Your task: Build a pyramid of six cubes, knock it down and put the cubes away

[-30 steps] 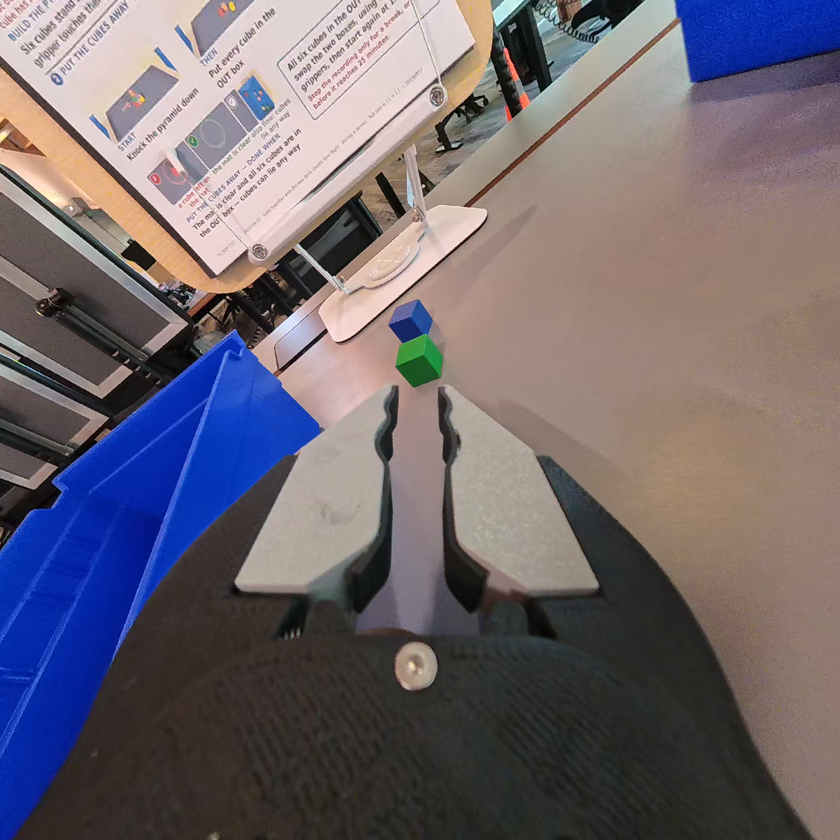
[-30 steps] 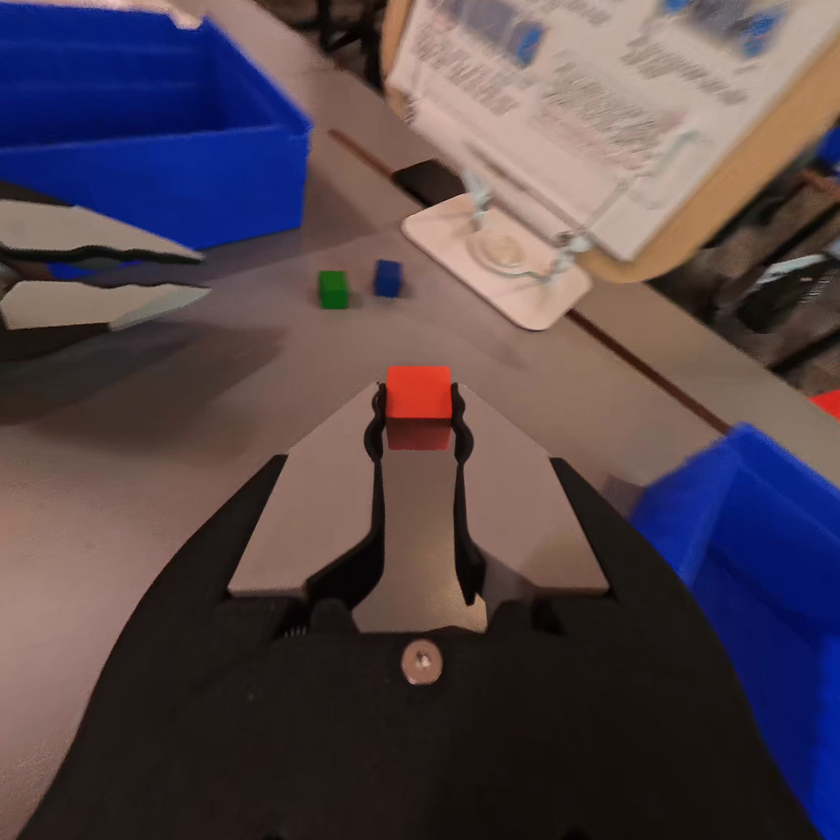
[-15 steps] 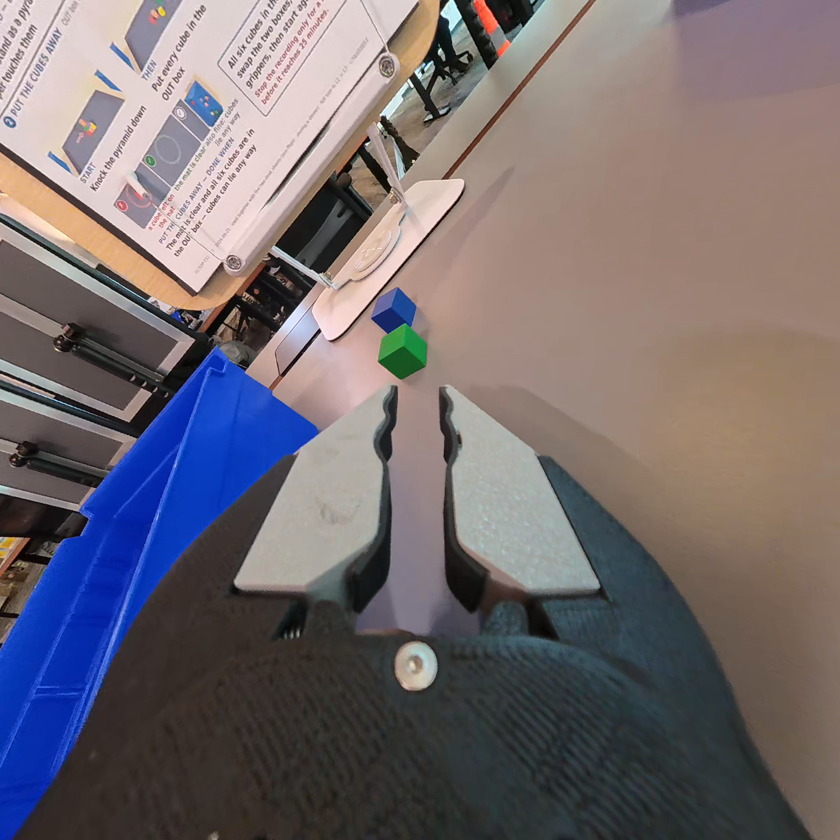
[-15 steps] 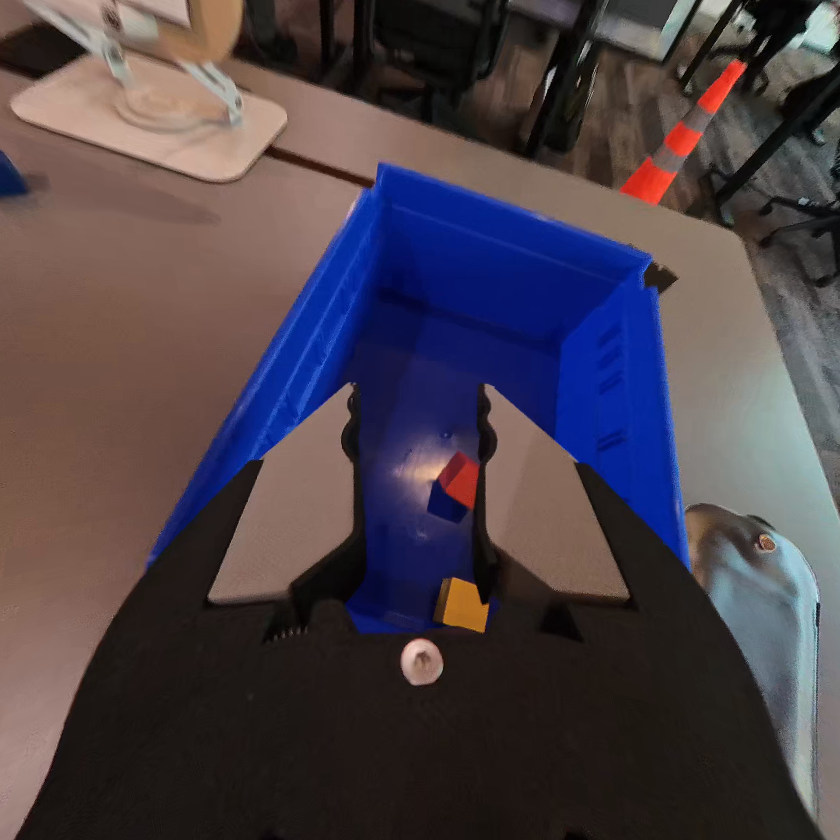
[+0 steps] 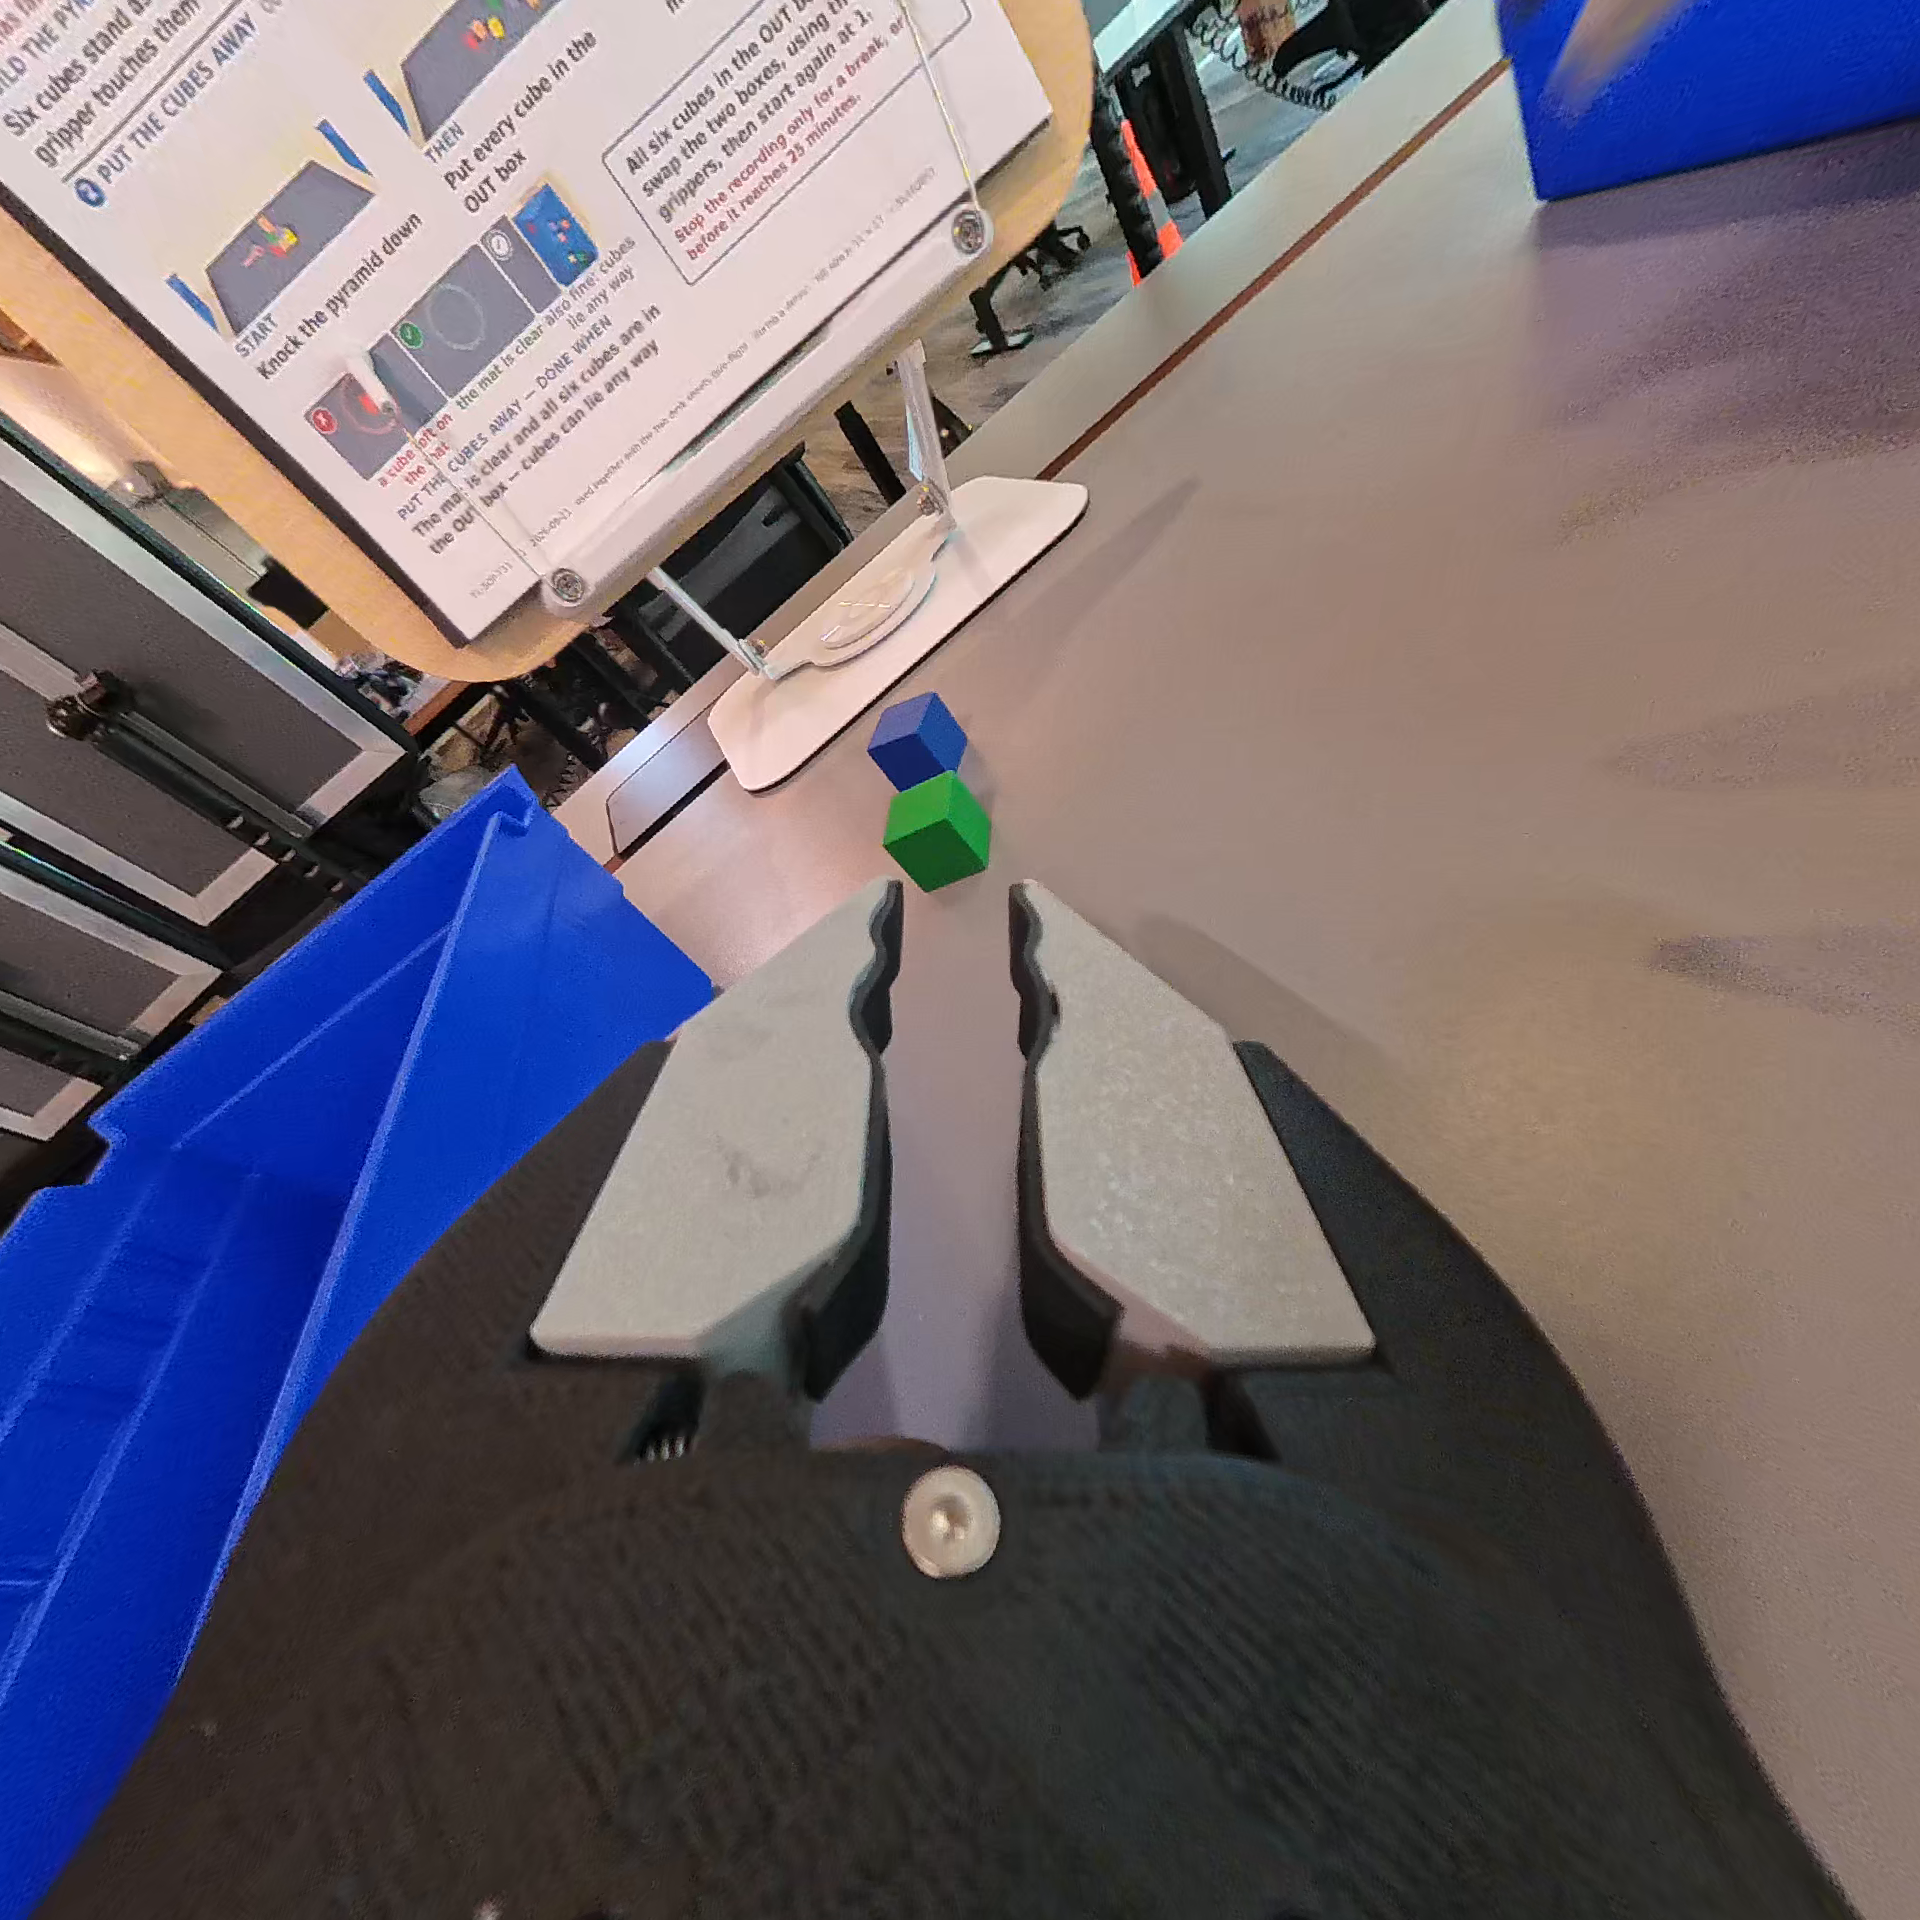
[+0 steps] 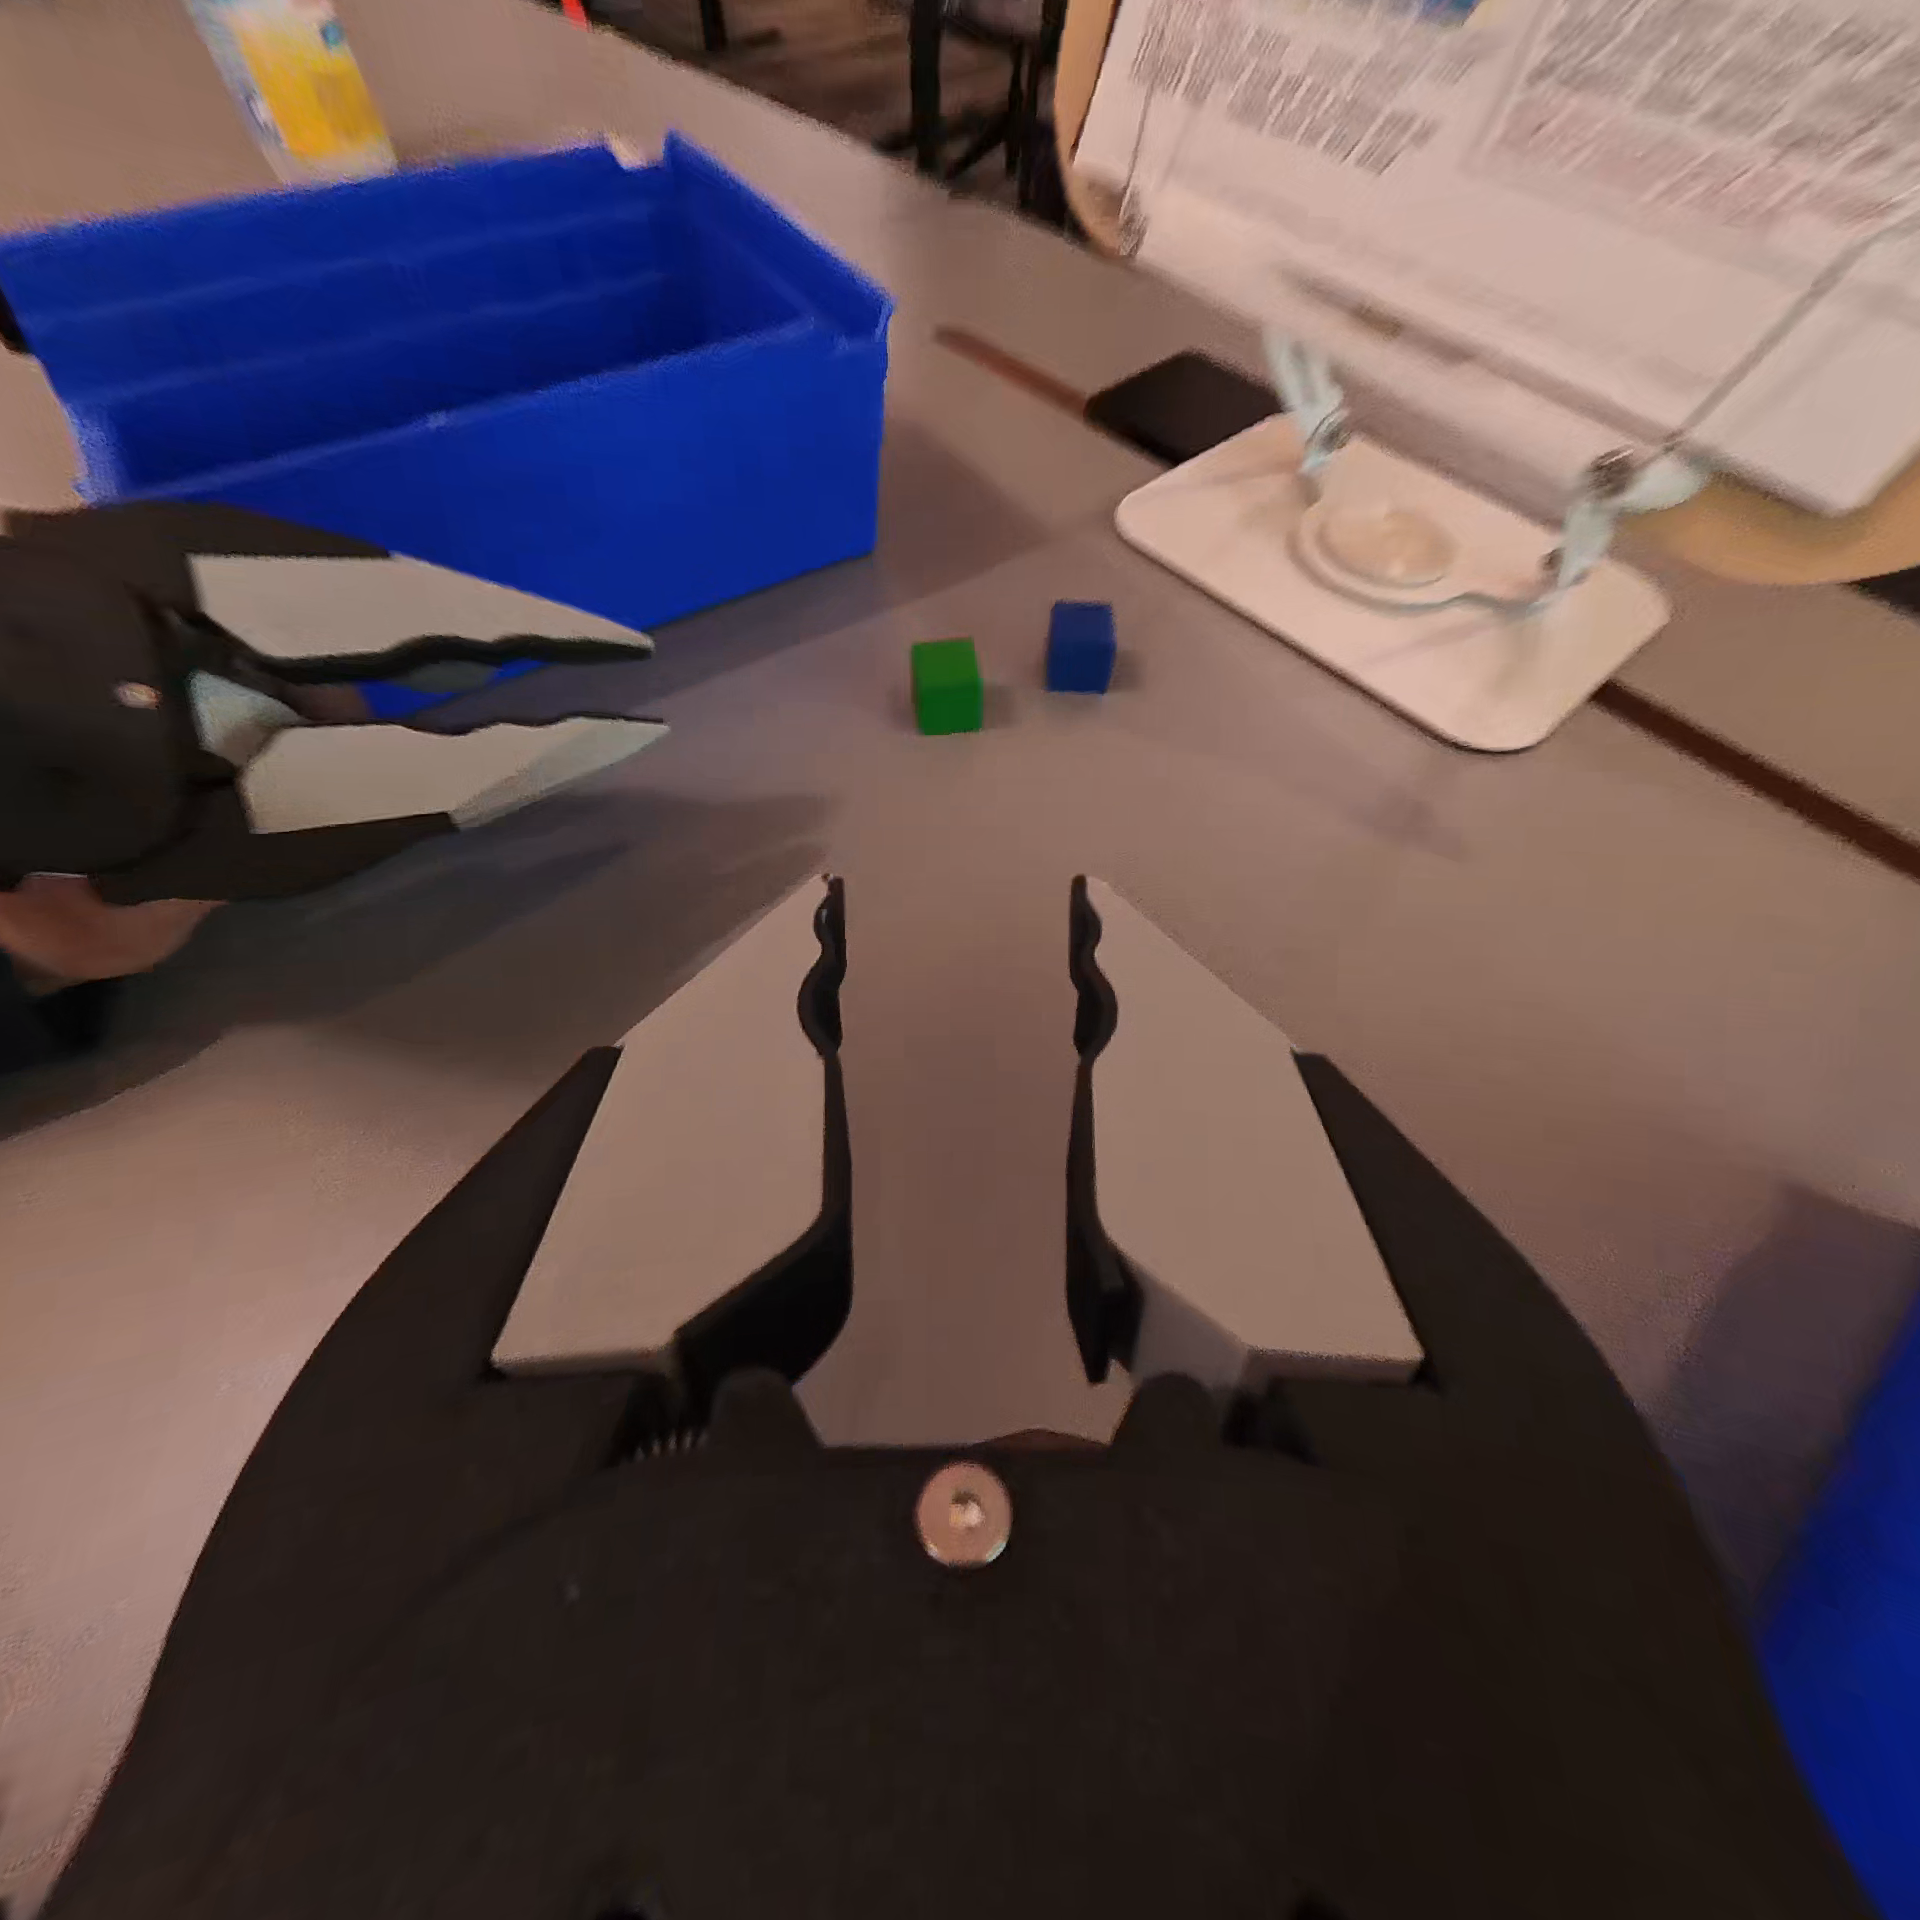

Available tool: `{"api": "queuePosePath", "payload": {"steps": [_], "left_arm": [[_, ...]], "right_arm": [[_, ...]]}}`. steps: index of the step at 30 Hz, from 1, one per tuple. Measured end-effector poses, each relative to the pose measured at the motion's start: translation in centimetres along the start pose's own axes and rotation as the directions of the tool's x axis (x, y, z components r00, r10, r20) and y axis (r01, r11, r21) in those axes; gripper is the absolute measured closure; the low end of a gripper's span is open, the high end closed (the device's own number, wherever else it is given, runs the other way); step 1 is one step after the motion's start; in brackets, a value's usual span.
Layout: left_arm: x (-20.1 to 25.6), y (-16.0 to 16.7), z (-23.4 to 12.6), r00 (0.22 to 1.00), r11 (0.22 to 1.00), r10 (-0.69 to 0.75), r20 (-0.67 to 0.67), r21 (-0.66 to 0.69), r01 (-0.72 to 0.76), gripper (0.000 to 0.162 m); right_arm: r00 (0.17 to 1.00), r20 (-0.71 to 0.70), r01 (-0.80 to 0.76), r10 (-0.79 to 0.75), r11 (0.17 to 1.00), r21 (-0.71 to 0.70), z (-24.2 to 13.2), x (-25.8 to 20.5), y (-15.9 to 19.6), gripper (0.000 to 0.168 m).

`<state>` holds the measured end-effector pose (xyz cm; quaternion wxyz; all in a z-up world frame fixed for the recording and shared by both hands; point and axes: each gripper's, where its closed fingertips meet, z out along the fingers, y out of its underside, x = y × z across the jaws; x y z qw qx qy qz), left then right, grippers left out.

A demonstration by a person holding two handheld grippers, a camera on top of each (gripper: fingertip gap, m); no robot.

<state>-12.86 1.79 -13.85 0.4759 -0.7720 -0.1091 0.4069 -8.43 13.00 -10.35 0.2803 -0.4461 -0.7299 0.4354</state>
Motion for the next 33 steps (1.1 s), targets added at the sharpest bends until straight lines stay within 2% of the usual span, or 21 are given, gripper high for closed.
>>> {"api": "queuePosePath", "payload": {"steps": [5, 13, 14, 15, 16, 17, 20, 24, 29, 33], "left_arm": [[-0.5, -0.4, -0.4, 0.998, 0.997, -0.064, -0.013, 0.040, 0.064, 0.145], [-1.5, -1.3, -1.1, 0.979, 0.971, -0.195, -0.065, 0.125, 0.202, 0.144], [-1.6, -1.4, -1.2, 0.975, 0.967, -0.210, -0.074, 0.131, 0.218, 0.144], [-1.7, -1.4, -1.2, 0.972, 0.963, -0.222, -0.080, 0.135, 0.231, 0.144], [-1.7, -1.4, -1.2, 0.969, 0.960, -0.232, -0.084, 0.138, 0.242, 0.144], [-1.8, -1.4, -1.2, 0.966, 0.958, -0.241, -0.088, 0.139, 0.252, 0.144], [-2.0, -1.3, -1.3, 0.962, 0.953, -0.259, -0.092, 0.141, 0.270, 0.143], [-2.1, -1.4, -1.3, 0.959, 0.949, -0.267, -0.090, 0.148, 0.278, 0.143], [-2.0, -1.6, -1.6, 0.954, 0.942, -0.278, -0.111, 0.161, 0.293, 0.142], [-1.9, -1.6, -1.5, 0.956, 0.945, -0.274, -0.108, 0.157, 0.288, 0.142]], "right_arm": [[1.000, 0.012, -0.003, 0.004, 0.991, -0.133, 9.5, -0.8, 1.9, 0.111], [0.999, -0.016, 0.047, -0.051, 0.980, -0.191, 17.8, 1.1, 0.0, 0.108], [0.999, -0.002, 0.052, -0.054, 0.976, -0.212, 18.6, 1.0, 0.3, 0.110], [0.998, 0.030, 0.061, -0.055, 0.968, -0.242, 19.3, 0.6, 0.8, 0.122], [0.997, 0.048, 0.066, -0.055, 0.964, -0.258, 19.6, 0.3, 1.1, 0.142], [0.997, 0.031, 0.070, -0.064, 0.965, -0.254, 19.6, 0.5, 1.0, 0.142], [0.989, -0.003, 0.147, -0.151, 0.970, -0.192, 17.5, 0.7, -0.6, 0.142], [0.979, -0.053, 0.188, -0.196, 0.974, -0.128, 12.1, 1.0, -2.3, 0.142], [0.965, -0.188, 0.189, -0.181, 0.982, 0.027, 0.3, 3.7, -5.2, 0.143], [0.921, -0.382, 0.122, -0.071, 0.986, 0.111, -10.2, 10.1, -5.3, 0.143]]}}
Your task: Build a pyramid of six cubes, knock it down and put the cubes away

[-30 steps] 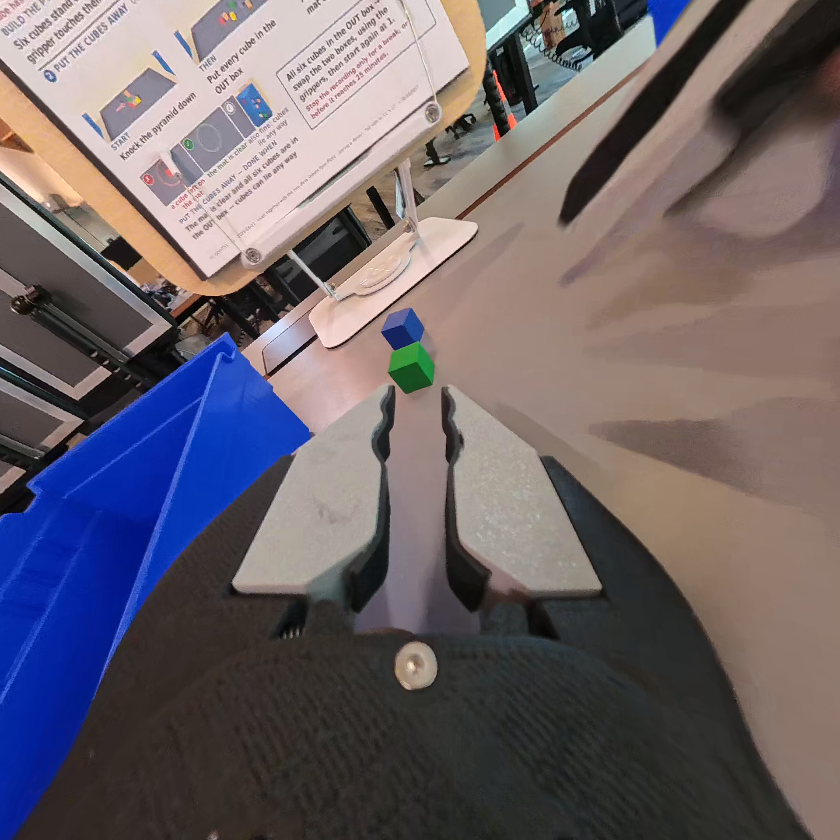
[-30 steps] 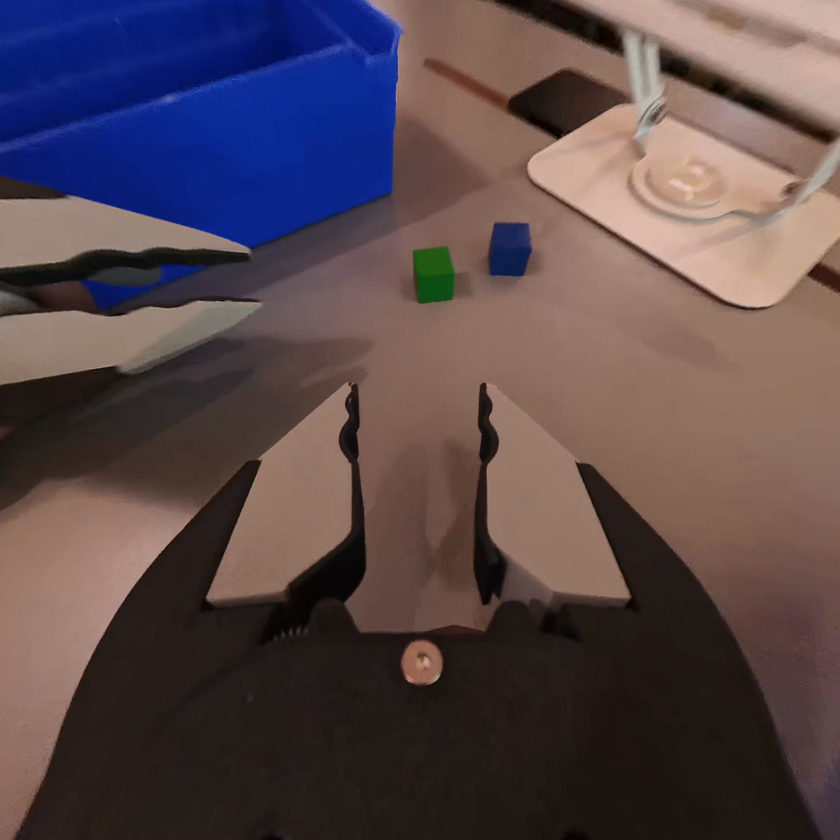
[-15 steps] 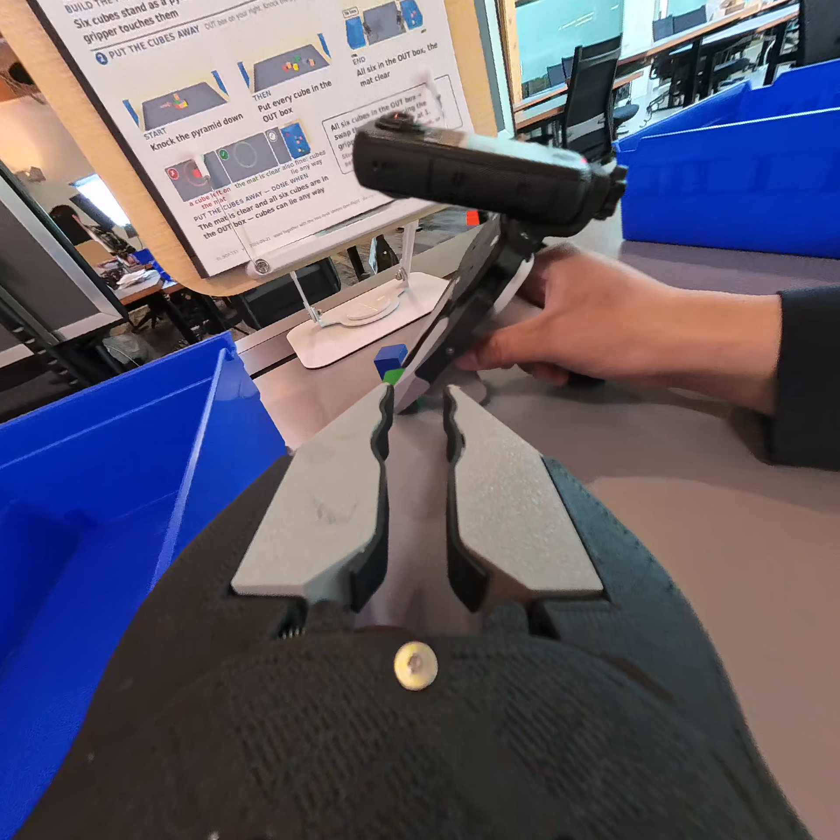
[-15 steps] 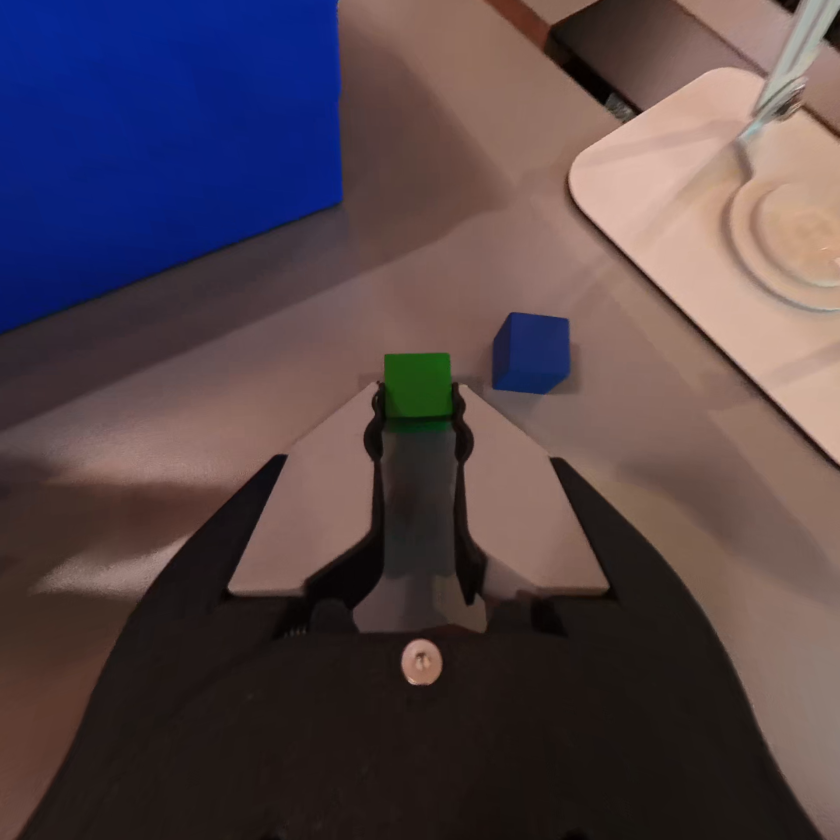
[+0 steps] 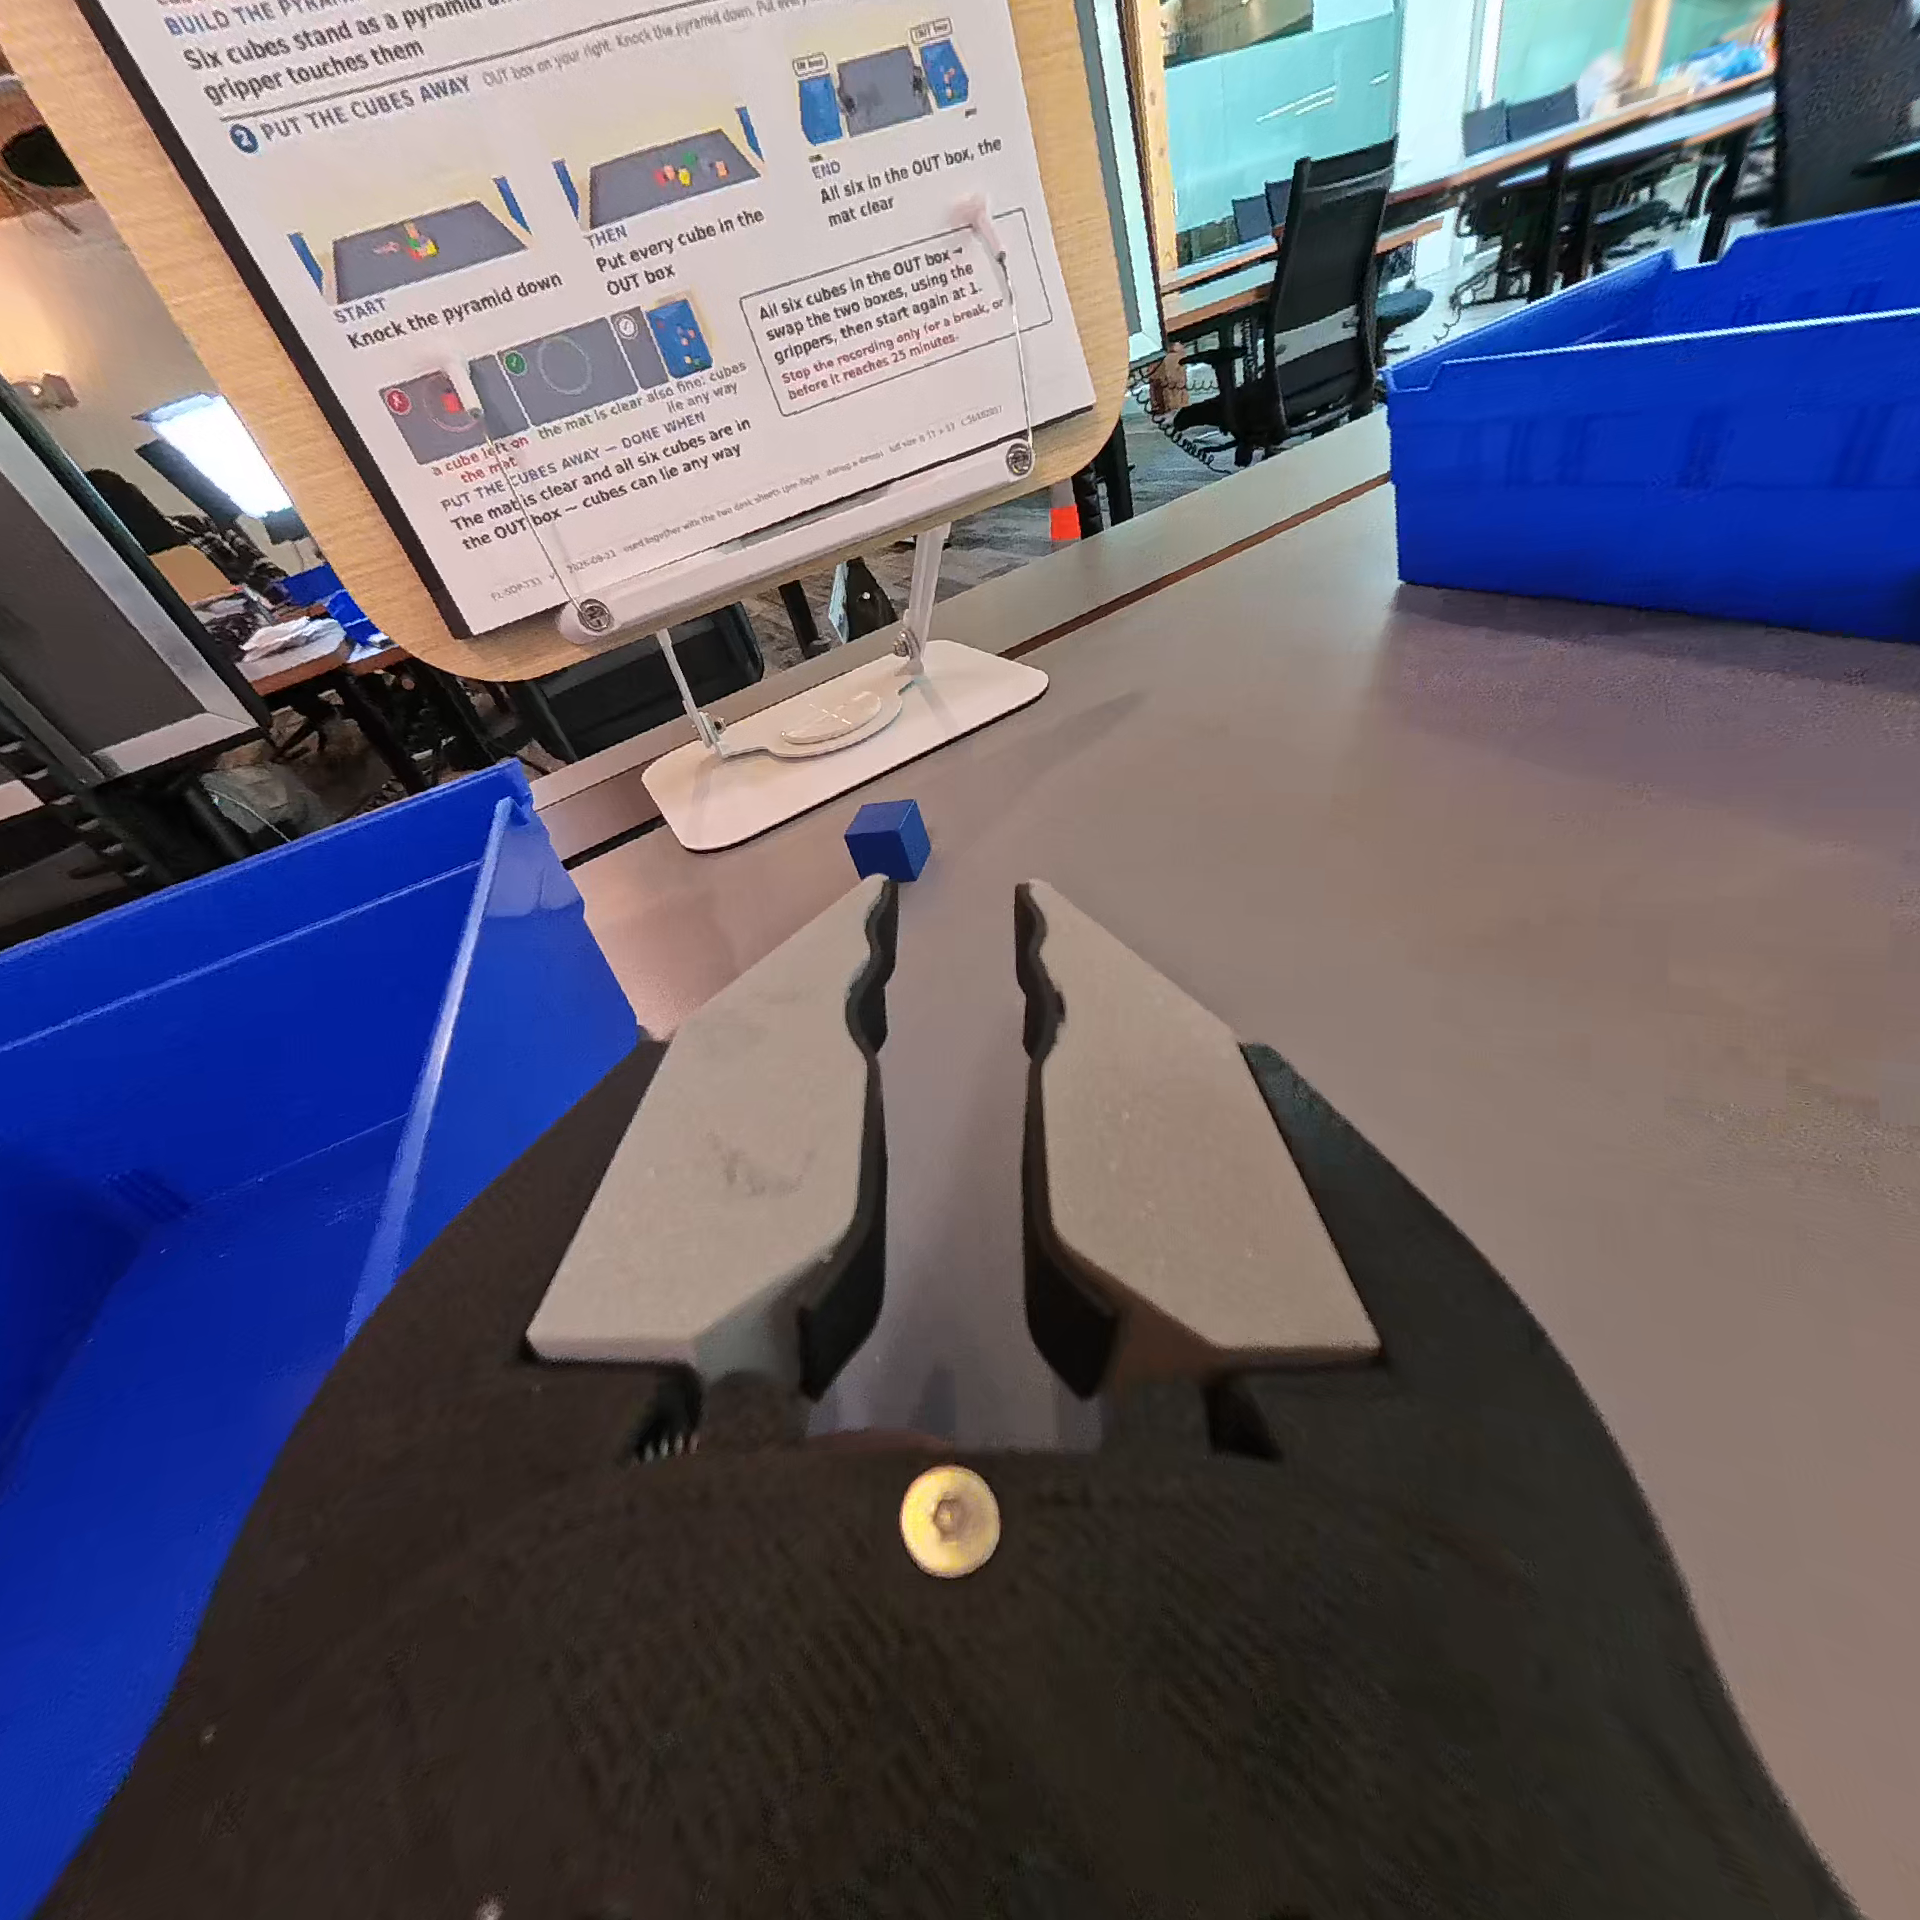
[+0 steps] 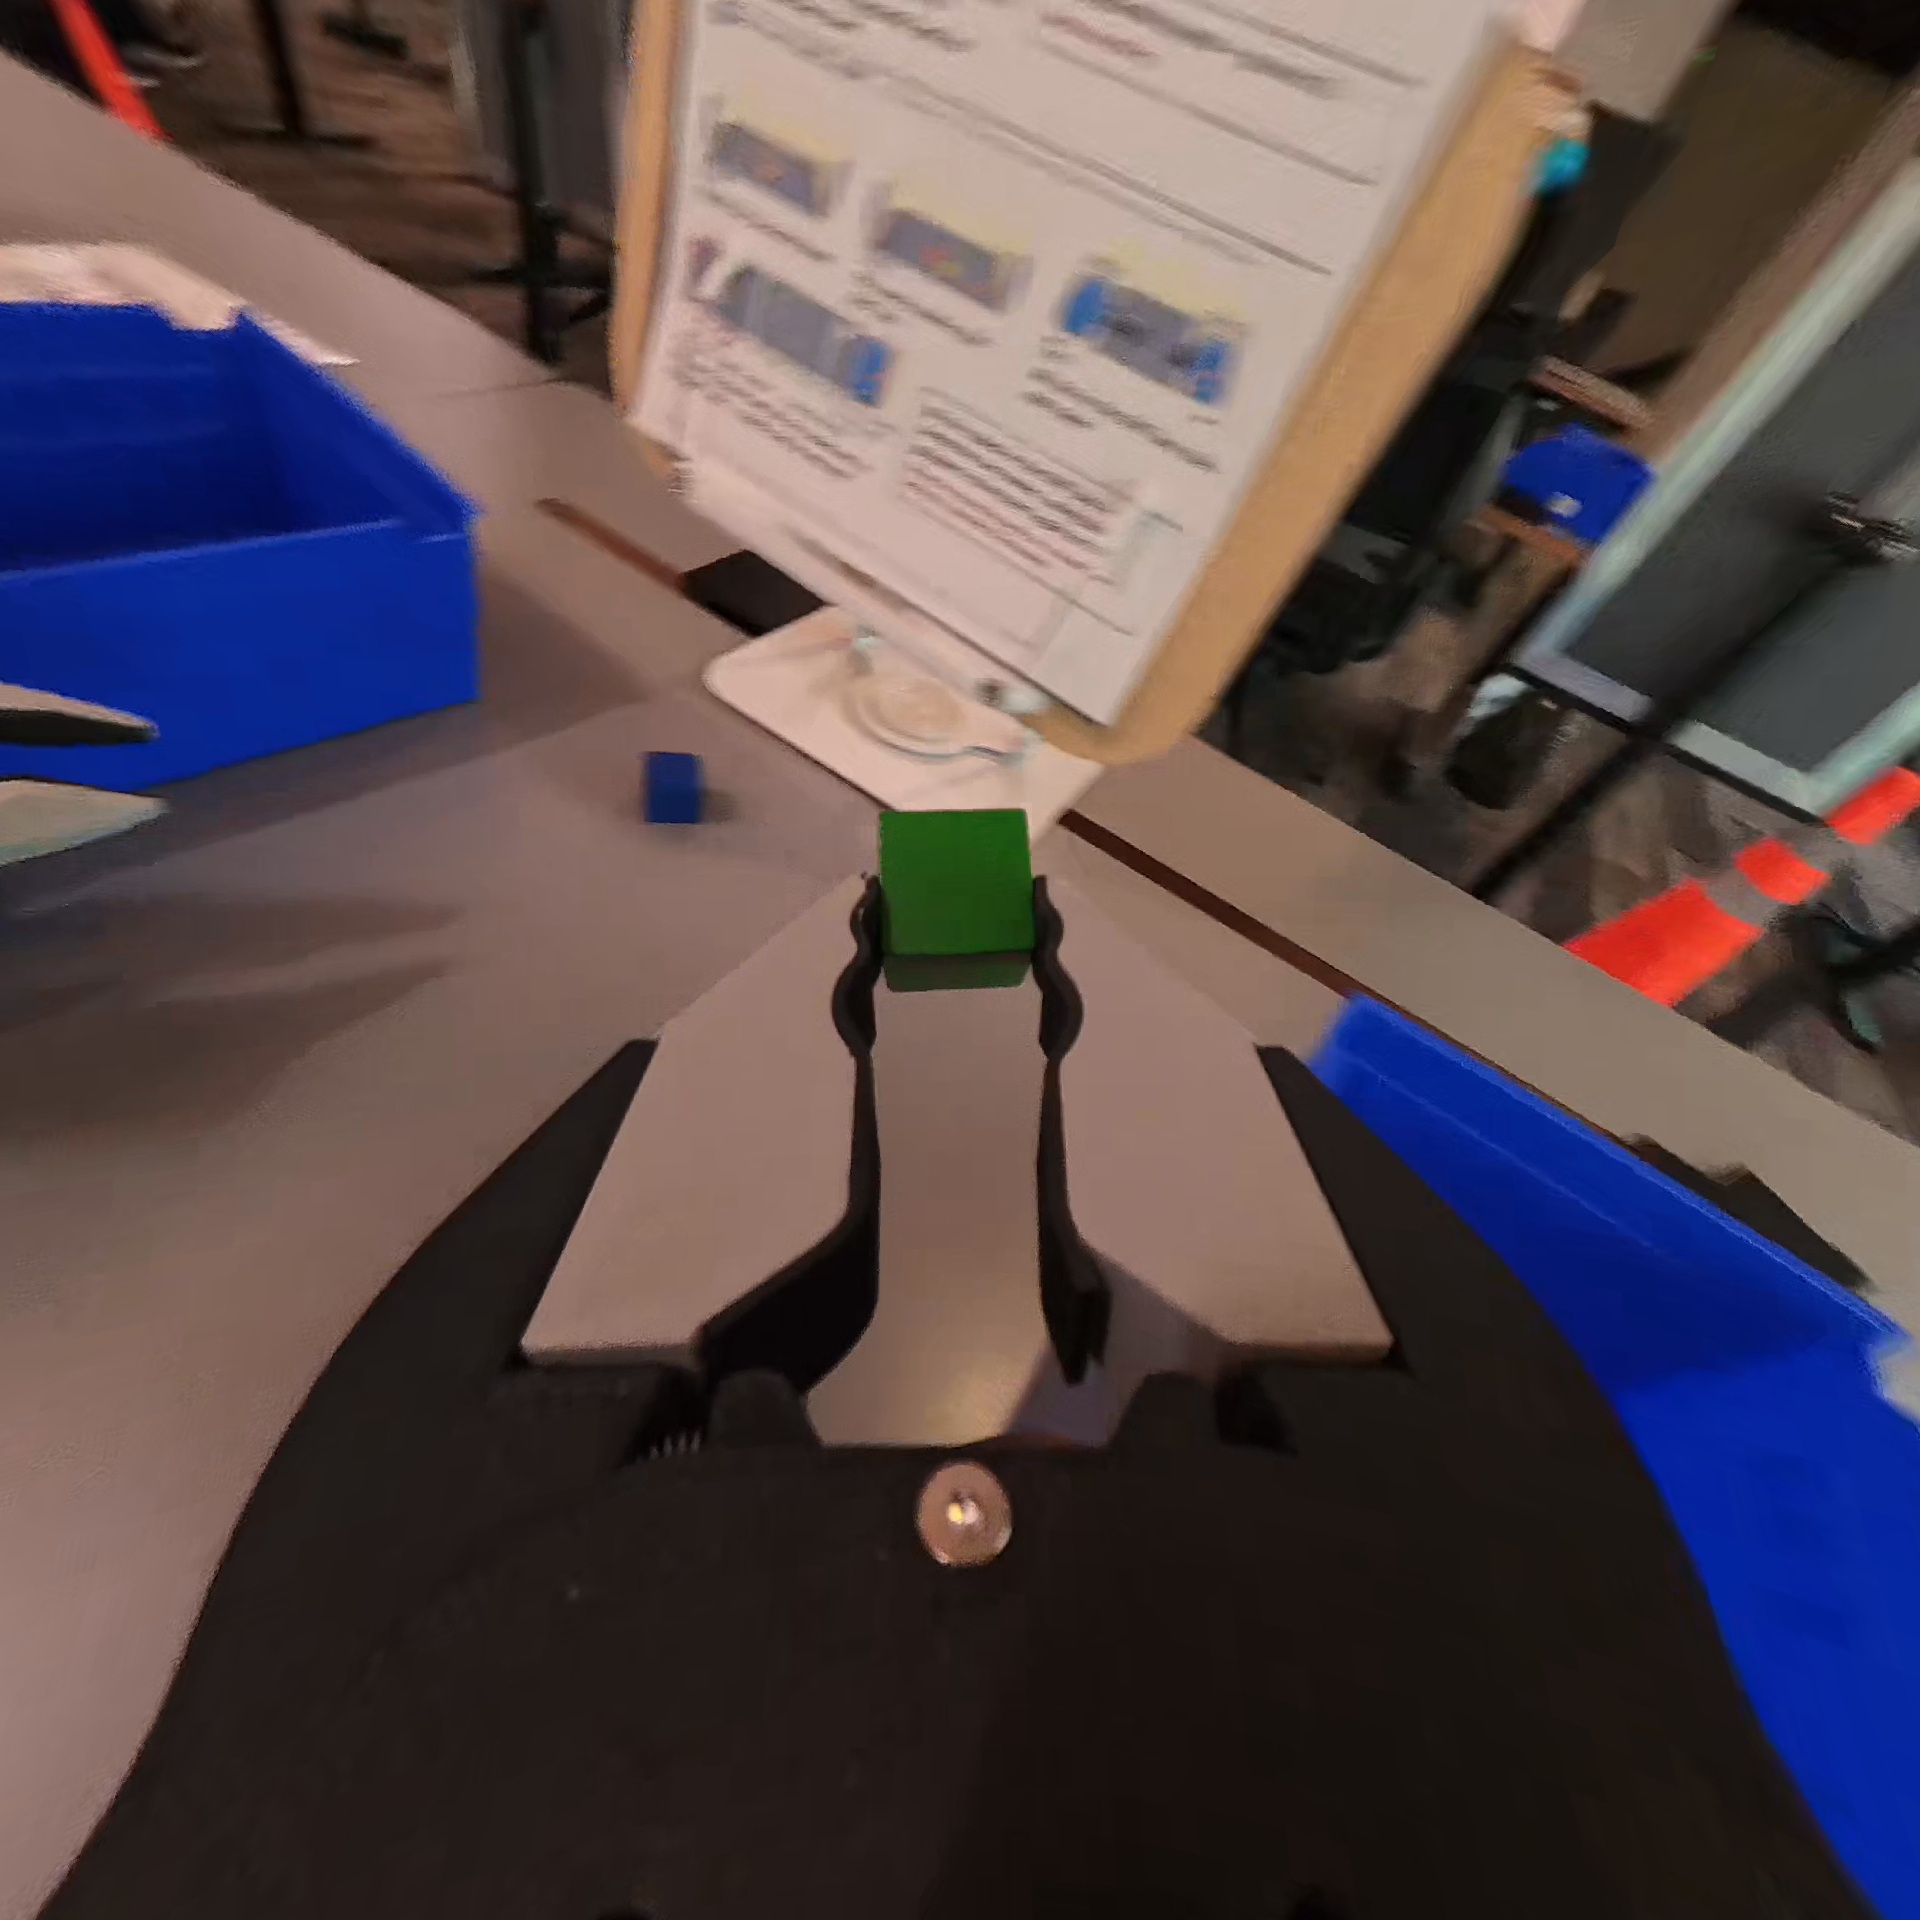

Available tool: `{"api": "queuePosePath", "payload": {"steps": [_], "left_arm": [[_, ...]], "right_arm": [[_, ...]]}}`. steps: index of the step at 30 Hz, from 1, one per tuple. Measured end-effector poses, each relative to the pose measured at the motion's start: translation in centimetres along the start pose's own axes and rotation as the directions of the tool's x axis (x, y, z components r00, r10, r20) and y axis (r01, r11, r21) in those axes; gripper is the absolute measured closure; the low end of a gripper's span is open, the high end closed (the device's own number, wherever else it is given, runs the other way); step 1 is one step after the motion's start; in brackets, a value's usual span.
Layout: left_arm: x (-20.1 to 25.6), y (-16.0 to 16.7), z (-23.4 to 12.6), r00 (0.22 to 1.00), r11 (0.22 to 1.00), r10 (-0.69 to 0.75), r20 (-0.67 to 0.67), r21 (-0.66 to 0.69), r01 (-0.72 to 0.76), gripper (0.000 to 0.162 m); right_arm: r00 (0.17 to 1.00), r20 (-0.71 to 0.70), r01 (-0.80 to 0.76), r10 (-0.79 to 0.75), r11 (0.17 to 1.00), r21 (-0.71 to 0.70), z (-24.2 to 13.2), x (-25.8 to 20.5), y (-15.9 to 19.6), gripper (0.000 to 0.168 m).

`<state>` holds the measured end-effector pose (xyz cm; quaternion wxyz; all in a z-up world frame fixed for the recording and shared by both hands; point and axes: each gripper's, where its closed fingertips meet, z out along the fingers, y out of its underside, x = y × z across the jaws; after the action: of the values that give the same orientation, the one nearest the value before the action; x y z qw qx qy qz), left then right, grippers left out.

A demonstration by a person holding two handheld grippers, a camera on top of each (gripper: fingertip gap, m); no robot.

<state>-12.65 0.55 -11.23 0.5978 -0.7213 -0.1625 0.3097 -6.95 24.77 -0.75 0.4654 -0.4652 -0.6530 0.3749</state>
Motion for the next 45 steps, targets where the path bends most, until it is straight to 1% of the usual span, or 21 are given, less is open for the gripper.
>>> {"api": "queuePosePath", "payload": {"steps": [3, 5, 7, 9, 10, 12, 14, 16, 19, 22, 24, 27, 29, 31, 33, 36, 38, 39, 40, 42, 45], "left_arm": [[0.3, 0.1, 0.1, 1.000, 1.000, 0.027, -0.002, -0.007, -0.027, 0.142], [0.4, 0.1, 0.1, 0.999, 0.999, 0.033, -0.003, -0.012, -0.033, 0.142], [0.3, 0.1, 0.1, 1.000, 1.000, 0.030, 0.000, -0.010, -0.030, 0.142], [0.2, 0.1, 0.0, 1.000, 1.000, 0.028, 0.007, -0.008, -0.028, 0.142], [0.2, 0.1, 0.0, 1.000, 1.000, 0.027, 0.007, -0.009, -0.027, 0.142], [0.4, 0.1, 0.1, 0.999, 0.999, 0.035, 0.004, -0.015, -0.035, 0.142], [0.6, 0.3, 0.3, 0.999, 0.998, 0.050, -0.003, -0.028, -0.050, 0.142], [0.7, 0.4, 0.4, 0.998, 0.997, 0.061, -0.005, -0.036, -0.061, 0.141], [0.7, 0.3, 0.3, 0.998, 0.998, 0.055, -0.002, -0.026, -0.055, 0.142], [0.5, 0.2, 0.2, 0.999, 0.999, 0.032, -0.005, -0.021, -0.032, 0.141], [0.3, 0.1, 0.2, 1.000, 1.000, 0.012, -0.006, -0.012, -0.012, 0.142], [0.0, 0.0, 0.0, 1.000, 1.000, -0.015, -0.009, -0.001, 0.015, 0.142], [0.1, 0.0, 0.0, 1.000, 1.000, -0.017, -0.012, 0.002, 0.017, 0.142], [0.2, -0.1, 0.0, 1.000, 1.000, -0.008, -0.017, 0.001, 0.008, 0.142], [0.4, -0.1, 0.1, 1.000, 1.000, -0.005, -0.027, 0.005, 0.005, 0.142], [0.4, -0.1, 0.1, 0.999, 1.000, -0.016, -0.037, 0.002, 0.016, 0.142], [0.2, -0.1, 0.1, 0.999, 0.999, -0.032, -0.034, 0.005, 0.033, 0.142], [0.1, -0.1, 0.1, 0.998, 0.999, -0.043, -0.036, 0.006, 0.043, 0.142], [0.0, -0.1, 0.1, 0.998, 0.999, -0.053, -0.037, 0.007, 0.053, 0.142], [-0.1, -0.2, 0.0, 0.997, 0.998, -0.063, -0.036, 0.012, 0.063, 0.142], [-0.1, -0.2, 0.0, 0.997, 0.998, -0.063, -0.035, 0.015, 0.064, 0.142]], "right_arm": [[0.994, -0.089, -0.071, 0.059, 0.988, -0.140, -2.7, 5.4, 4.5, 0.143], [0.985, -0.169, -0.083, 0.045, 0.970, -0.229, -3.4, 8.5, 8.1, 0.143], [0.972, -0.226, -0.146, 0.069, 0.928, -0.342, -3.6, 10.9, 12.2, 0.142], [0.967, -0.214, -0.225, 0.141, 0.865, -0.447, -3.4, 11.3, 15.6, 0.121], [0.964, -0.211, -0.246, 0.163, 0.849, -0.468, -3.5, 11.4, 16.4, 0.116], [0.960, -0.228, -0.247, 0.162, 0.874, -0.419, -3.8, 11.6, 15.4, 0.116], [0.964, -0.226, -0.214, 0.143, 0.918, -0.335, -4.0, 11.0, 12.8, 0.120], [0.977, -0.184, -0.160, 0.111, 0.947, -0.278, -3.8, 9.0, 9.8, 0.121], [0.996, -0.069, -0.065, 0.051, 0.973, -0.221, -2.0, 3.7, 5.9, 0.120], [0.989, 0.137, -0.025, 0.048, 0.986, -0.166, 1.8, -4.1, 3.5, 0.120], [0.963, 0.253, -0.036, 0.089, 0.978, -0.206, 5.4, -8.9, 3.9, 0.119], [0.966, 0.245, 0.005, 0.080, 0.944, -0.330, 11.9, -12.3, 6.5, 0.117], [0.964, 0.250, -0.004, 0.095, 0.940, -0.342, 15.8, -14.0, 7.0, 0.116], [0.961, 0.256, -0.020, 0.107, 0.947, -0.320, 19.1, -15.2, 6.6, 0.115], [0.969, 0.236, 0.002, 0.073, 0.953, -0.301, 22.0, -15.5, 6.4, 0.109], [0.974, 0.224, 0.055, 0.028, 0.933, -0.355, 25.3, -15.5, 7.3, 0.112], [0.971, 0.240, 0.084, 0.015, 0.915, -0.394, 26.7, -15.7, 8.1, 0.112], [0.960, 0.277, 0.092, 0.024, 0.913, -0.398, 27.0, -16.3, 8.3, 0.125], [0.954, 0.299, 0.087, 0.040, 0.912, -0.400, 27.0, -16.7, 8.3, 0.142], [0.953, 0.298, 0.080, 0.049, 0.910, -0.408, 26.6, -16.6, 8.1, 0.142], [0.949, 0.316, 0.110, 0.010, 0.928, -0.357, 24.4, -16.2, 6.9, 0.142]]}}
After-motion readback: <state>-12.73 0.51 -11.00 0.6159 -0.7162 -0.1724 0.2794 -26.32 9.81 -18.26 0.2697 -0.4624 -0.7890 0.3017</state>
